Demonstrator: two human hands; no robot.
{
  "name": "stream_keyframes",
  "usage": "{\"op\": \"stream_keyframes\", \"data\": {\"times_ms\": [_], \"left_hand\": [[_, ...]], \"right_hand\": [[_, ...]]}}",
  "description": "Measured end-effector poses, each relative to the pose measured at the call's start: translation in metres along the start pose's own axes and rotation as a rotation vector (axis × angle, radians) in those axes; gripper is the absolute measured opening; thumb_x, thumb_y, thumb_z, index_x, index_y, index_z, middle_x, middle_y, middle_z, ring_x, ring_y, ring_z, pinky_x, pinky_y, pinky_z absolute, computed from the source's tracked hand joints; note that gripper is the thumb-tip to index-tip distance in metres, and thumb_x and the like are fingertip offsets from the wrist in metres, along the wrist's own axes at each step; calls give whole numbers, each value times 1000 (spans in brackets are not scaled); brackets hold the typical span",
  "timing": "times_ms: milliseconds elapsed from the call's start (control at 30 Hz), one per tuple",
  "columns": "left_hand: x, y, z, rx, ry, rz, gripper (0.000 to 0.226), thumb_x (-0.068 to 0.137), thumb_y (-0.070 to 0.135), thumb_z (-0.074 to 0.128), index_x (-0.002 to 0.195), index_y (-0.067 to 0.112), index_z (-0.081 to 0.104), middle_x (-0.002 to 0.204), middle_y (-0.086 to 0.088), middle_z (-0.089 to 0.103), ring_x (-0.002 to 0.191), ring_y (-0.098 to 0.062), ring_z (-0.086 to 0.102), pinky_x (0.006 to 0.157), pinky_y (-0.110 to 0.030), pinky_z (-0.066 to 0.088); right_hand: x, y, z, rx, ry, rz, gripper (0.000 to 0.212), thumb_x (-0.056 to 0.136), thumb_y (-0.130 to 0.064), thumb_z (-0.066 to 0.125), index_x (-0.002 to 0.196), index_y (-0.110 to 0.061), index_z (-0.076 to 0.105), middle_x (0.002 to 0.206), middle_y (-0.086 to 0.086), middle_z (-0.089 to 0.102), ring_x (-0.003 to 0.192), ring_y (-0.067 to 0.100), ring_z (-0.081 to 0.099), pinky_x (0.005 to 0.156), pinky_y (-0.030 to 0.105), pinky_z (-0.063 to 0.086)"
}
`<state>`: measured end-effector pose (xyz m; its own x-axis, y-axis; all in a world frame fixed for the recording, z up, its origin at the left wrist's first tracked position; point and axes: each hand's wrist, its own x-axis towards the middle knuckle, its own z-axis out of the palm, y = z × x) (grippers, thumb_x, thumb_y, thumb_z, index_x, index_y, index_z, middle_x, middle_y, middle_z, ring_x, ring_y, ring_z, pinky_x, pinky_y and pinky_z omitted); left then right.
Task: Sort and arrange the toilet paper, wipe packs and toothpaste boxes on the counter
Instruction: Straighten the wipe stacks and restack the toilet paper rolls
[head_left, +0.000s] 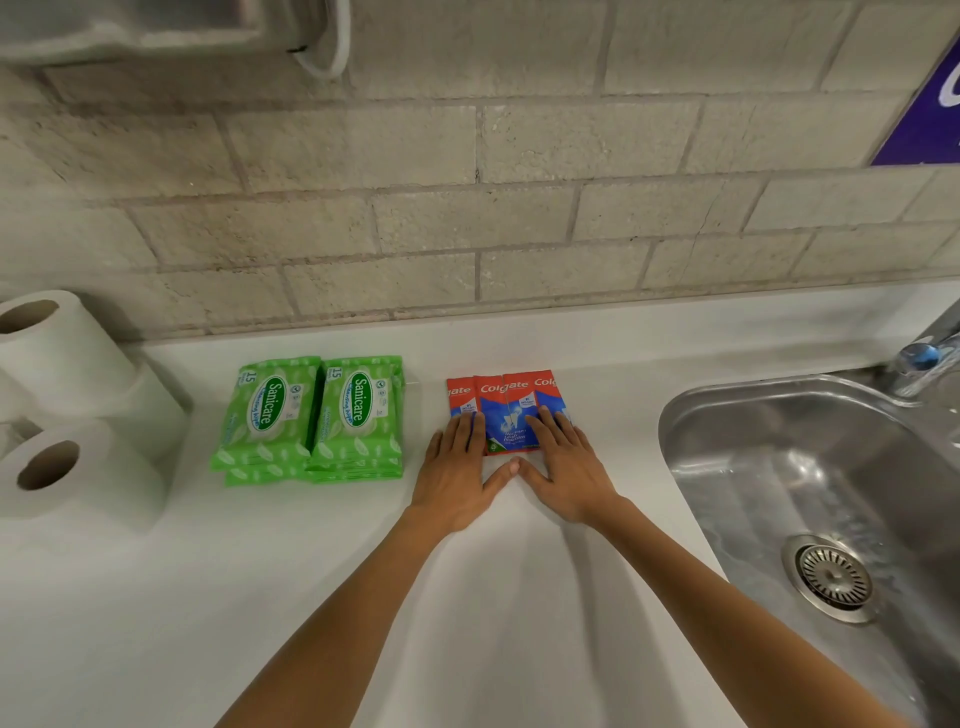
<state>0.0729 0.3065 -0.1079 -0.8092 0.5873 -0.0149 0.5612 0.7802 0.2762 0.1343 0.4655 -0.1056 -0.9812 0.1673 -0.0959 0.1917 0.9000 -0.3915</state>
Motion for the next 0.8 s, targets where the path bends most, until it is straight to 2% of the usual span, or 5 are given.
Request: {"op": "stream_keyframes", "data": {"times_ms": [233, 333, 500, 633, 800], "left_hand": [[-5, 0, -17, -53, 5, 46, 75, 93, 56, 30, 149, 12, 7, 159, -6, 8, 147, -19, 8, 120, -37, 12], [-16, -4, -38, -150, 190, 86, 62, 95, 44, 36, 146, 11, 23, 154, -9, 25, 143, -23, 24, 115, -33, 24], [-38, -30, -83, -320, 501, -43, 45, 95, 28, 45, 134, 6, 43, 139, -16, 45, 129, -30, 42, 106, -40, 38], [-56, -71, -114, -485, 658, -222, 43, 95, 25, 45, 133, 5, 43, 132, -15, 47, 124, -28, 44, 103, -34, 36], [-67, -118, -127, -642, 633, -476, 49, 95, 25, 45, 138, 4, 35, 139, -19, 40, 130, -32, 38, 107, -38, 31]], "right_hand": [[3, -14, -6, 39, 103, 39, 55, 96, -44, 40, 143, -18, 32, 157, 2, 18, 147, 19, 11, 119, 36, 11], [1, -38, -7, 205, 205, 38, 49, 96, -37, 44, 140, -17, 39, 154, 4, 27, 145, 21, 20, 118, 38, 21], [-1, -89, -3, 466, 235, 31, 44, 94, -32, 49, 134, -15, 44, 136, 7, 52, 123, 24, 51, 96, 35, 46], [-5, -127, 5, 410, 157, -64, 68, 82, -33, 66, 140, -19, 36, 139, 6, 49, 124, 23, 49, 96, 32, 44], [-1, -156, 21, 295, 90, -59, 100, 69, -32, 77, 148, -17, 17, 143, 11, 43, 126, 28, 48, 93, 36, 46]]}}
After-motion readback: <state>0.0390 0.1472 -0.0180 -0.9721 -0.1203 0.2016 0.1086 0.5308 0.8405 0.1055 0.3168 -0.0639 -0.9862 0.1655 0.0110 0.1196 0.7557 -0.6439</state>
